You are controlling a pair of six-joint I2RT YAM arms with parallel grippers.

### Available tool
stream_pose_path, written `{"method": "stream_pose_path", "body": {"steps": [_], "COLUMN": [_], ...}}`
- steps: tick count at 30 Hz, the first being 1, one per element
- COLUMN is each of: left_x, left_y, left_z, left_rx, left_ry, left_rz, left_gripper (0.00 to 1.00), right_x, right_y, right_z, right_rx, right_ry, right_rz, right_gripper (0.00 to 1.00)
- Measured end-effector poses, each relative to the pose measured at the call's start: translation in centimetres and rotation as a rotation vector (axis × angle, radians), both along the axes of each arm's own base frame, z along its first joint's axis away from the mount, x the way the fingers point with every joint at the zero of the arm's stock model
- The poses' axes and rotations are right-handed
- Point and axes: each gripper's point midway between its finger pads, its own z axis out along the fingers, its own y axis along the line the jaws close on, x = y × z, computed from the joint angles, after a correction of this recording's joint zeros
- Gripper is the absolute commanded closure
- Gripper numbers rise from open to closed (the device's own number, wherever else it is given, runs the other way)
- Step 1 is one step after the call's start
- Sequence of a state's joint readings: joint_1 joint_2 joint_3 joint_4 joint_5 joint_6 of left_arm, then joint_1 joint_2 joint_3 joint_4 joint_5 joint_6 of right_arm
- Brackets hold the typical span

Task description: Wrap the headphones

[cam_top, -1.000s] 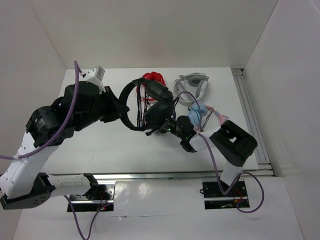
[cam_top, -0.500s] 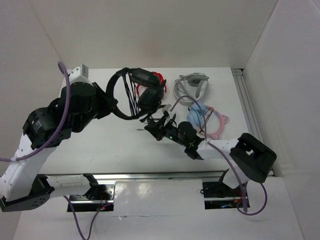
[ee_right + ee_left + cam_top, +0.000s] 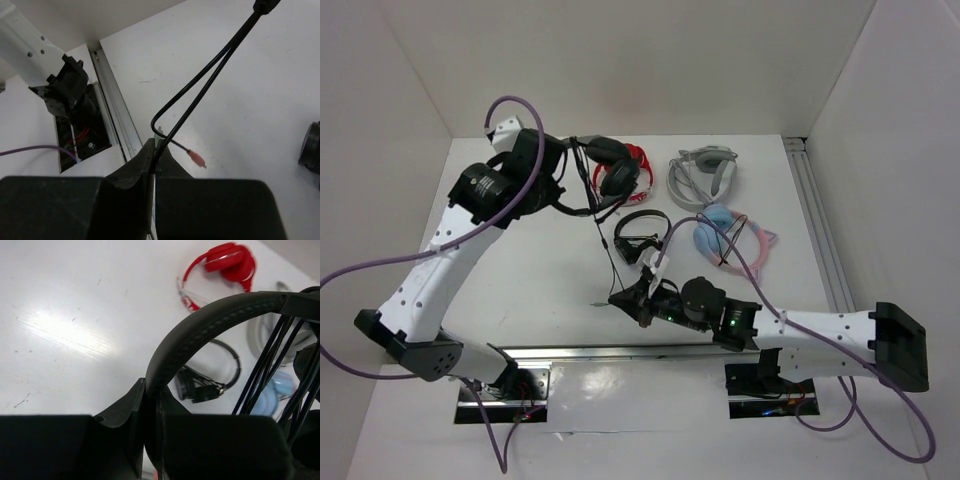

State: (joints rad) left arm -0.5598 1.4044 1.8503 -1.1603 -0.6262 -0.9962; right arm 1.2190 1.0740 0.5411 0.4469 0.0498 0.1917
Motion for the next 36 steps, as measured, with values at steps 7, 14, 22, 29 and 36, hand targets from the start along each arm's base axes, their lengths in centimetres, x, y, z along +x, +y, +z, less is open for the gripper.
{"method": "stream_pose_path", "body": {"steps": [7, 14, 22, 29, 36], "left_x": [-0.3, -1.1, -2.2, -2.7, -3.8], "left_y": [0.2, 0.8, 1.4, 2.7, 3.8], "left_z": [-5.4, -7.8, -8.3, -8.5, -10.1], "left_rx": [0.087, 0.127, 0.133, 0.157, 0.188], "left_ry": [0.130, 0.154, 0.169, 0.191, 0.241], "left_rz": [-0.001, 0.101, 0.162, 0.202, 0.280], "left_gripper": [1.00, 1.00, 1.00, 1.00, 1.00], "right_x": [-2.8, -2.9, -5.2, -5.9, -3.8], "right_y": [-1.6, -0.5, 3.6, 5.7, 4.0], "right_z": [1.2, 2.7, -4.5, -1.9, 4.8], "right_rx": [-0.076, -0.156, -0.332, -0.278, -0.243], "right_ry": [-0.039, -0.082, -0.032, -0.072, -0.186], "right_rz": [0.019, 0.055, 0.227, 0.264, 0.139], "right_gripper": [1.00, 1.00, 1.00, 1.00, 1.00]}}
